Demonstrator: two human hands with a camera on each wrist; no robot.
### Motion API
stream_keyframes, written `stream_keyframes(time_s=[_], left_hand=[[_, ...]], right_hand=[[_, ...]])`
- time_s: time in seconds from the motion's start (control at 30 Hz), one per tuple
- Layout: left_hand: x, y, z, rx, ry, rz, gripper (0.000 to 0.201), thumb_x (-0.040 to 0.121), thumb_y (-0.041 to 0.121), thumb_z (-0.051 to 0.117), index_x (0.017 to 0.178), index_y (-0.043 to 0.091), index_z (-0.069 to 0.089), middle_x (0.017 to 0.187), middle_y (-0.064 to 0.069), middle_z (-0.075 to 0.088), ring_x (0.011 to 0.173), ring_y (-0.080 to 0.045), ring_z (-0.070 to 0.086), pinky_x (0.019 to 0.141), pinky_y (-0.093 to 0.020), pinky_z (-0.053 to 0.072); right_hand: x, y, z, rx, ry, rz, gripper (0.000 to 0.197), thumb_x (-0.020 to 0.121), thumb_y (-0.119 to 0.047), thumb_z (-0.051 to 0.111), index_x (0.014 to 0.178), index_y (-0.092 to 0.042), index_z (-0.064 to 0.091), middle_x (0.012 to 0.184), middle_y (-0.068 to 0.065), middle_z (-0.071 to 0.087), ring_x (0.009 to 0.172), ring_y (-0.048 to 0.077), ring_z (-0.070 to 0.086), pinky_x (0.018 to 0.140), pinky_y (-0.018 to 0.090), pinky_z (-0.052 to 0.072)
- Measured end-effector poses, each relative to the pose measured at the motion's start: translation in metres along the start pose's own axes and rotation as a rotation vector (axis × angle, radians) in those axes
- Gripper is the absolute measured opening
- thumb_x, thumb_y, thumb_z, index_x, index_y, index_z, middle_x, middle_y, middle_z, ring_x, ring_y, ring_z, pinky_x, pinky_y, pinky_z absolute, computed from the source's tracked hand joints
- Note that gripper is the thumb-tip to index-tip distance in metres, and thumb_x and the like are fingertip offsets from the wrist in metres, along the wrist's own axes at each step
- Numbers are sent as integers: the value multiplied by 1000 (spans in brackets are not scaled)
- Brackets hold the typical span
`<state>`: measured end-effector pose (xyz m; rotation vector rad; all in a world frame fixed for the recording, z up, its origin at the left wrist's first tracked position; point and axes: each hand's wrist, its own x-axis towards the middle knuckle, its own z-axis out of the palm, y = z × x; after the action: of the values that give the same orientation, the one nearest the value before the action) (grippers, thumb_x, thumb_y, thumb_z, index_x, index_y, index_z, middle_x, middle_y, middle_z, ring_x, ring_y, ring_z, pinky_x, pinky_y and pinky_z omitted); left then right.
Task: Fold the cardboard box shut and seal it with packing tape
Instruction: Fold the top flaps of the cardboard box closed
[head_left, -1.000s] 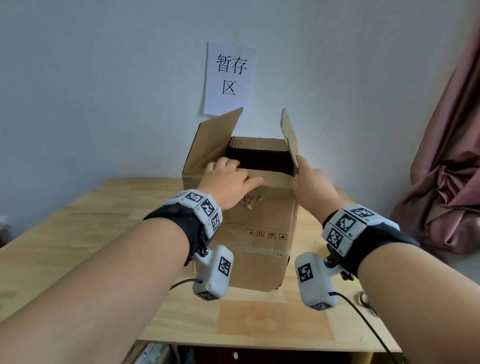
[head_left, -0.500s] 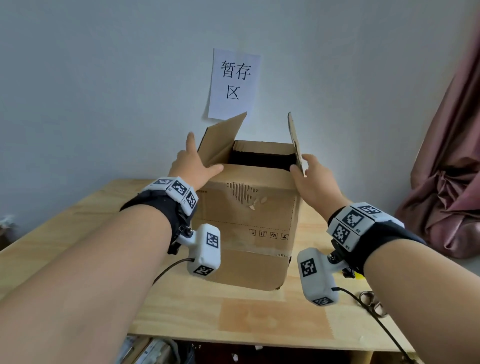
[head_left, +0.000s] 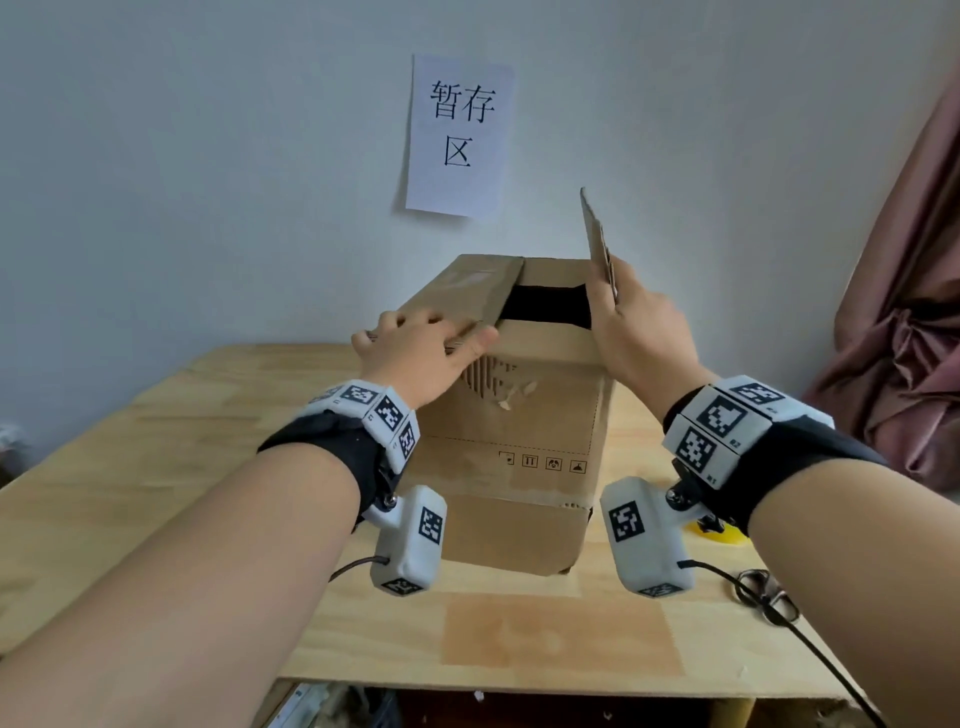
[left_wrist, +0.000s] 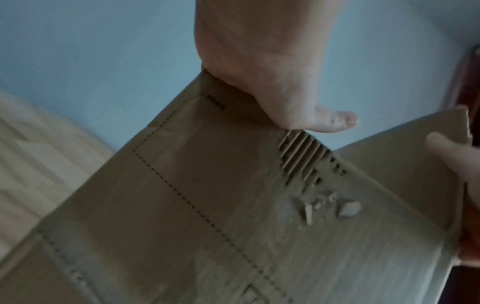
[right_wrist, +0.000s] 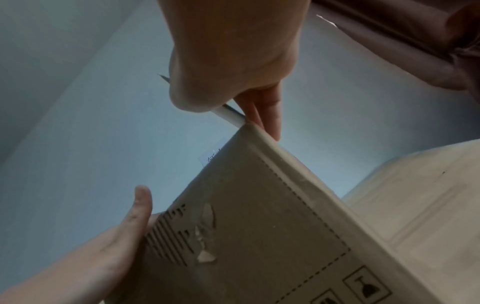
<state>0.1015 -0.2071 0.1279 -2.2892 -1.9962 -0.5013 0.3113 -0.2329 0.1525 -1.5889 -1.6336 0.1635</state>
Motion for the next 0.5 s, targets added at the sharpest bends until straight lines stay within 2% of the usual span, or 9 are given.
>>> stream_keyframes(time_s=[0.07,0.13,0.2,0.27,0.33,0.4,0.5], left_hand=[[4,2,-2,-70,3,-45,68,88,71,8,128,40,53,145,5,39,131,-28,28,101,-53,21],[7,3,-4,-100,21,-83,57,95,61,15,119,36,60,141,4,42,127,-28,30,98,-50,23],[9,3,-5,-119,23,-110,43,96,53,24,116,42,60,137,3,42,124,-29,32,96,-48,24],[10,3,-5,-146,19,-127,34,96,48,29,116,50,56,133,1,43,122,-30,33,94,-47,25],[11,3,-4,-166,24,-138,33,95,45,29,113,51,56,130,0,44,120,-29,34,92,-46,25],[12,3,-3,-151,30,-136,38,95,47,26,108,44,61,130,0,44,119,-28,35,90,-45,25],[14,1,-2,-142,31,-125,52,94,59,21,95,34,66,131,0,44,120,-28,35,92,-48,25]], right_hand=[[0,-2,0,-93,-30,-14,41,99,-51,22,122,-28,46,82,9,60,75,30,55,65,34,40],[0,-2,-1,-208,-88,-37,45,96,-58,21,121,-32,47,88,5,56,82,29,51,70,34,40],[1,-4,0,-269,-156,-60,47,93,-64,19,116,-37,50,93,1,49,91,29,52,76,37,42],[0,-8,6,-312,-223,-83,50,92,-67,19,117,-39,51,105,2,45,100,30,52,78,37,41],[-2,-10,15,-375,-268,-102,52,92,-67,19,122,-41,52,115,4,46,105,30,51,77,36,38],[-6,-11,21,-425,-302,-104,52,94,-65,18,123,-42,55,120,5,46,110,29,47,78,37,36],[-3,-11,21,-342,-334,-47,59,97,-59,16,107,-30,67,124,5,44,124,30,37,90,43,38]])
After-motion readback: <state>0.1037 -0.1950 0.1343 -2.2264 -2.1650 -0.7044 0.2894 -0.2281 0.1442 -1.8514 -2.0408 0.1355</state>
